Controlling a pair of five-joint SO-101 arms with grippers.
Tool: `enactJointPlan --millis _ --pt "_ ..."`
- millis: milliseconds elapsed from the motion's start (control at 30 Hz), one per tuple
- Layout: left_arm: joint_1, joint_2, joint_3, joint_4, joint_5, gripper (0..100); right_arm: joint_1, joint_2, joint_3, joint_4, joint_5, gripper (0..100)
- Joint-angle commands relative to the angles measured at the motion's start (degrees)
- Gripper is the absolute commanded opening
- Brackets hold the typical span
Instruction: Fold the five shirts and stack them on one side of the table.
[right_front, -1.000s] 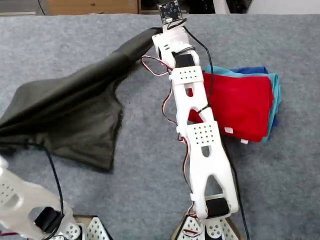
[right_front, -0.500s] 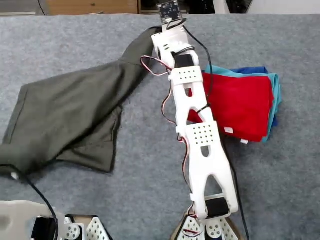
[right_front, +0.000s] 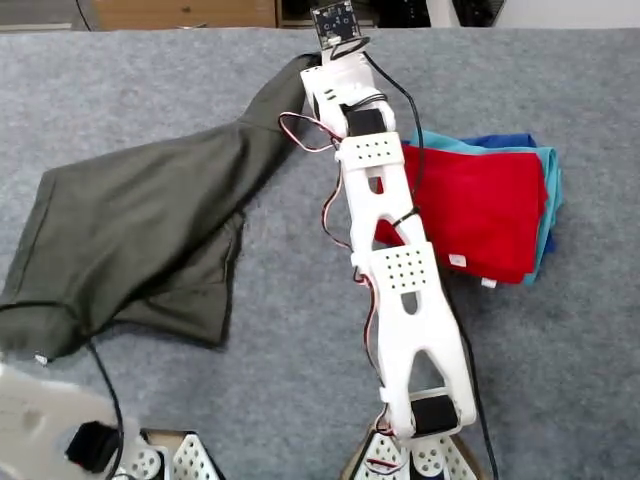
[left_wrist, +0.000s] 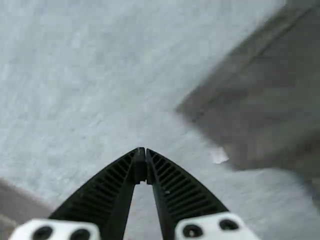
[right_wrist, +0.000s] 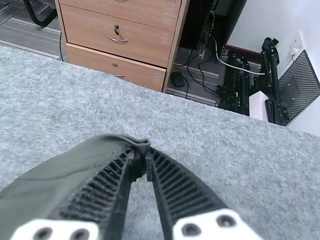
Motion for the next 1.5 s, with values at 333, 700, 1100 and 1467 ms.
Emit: enactJointPlan --millis 333,700,1100,1467 --pt "30.2 6.3 -9.0 -5.0 27.6 20 -2.1 -0.9 0.0 -1.2 5.9 0.2" --pt "35.7 29.7 -36.0 -15.6 49.2 21 -2.2 -0.9 0.0 -1.2 6.0 0.2" --pt "31.1 45.6 -51.5 -8.0 63.3 21 -2.1 -0.9 0.0 -1.2 6.0 0.2" --pt "32.7 46.9 -54.1 -13.5 76.4 21 -2.1 -0.9 -0.1 -1.2 6.0 0.2"
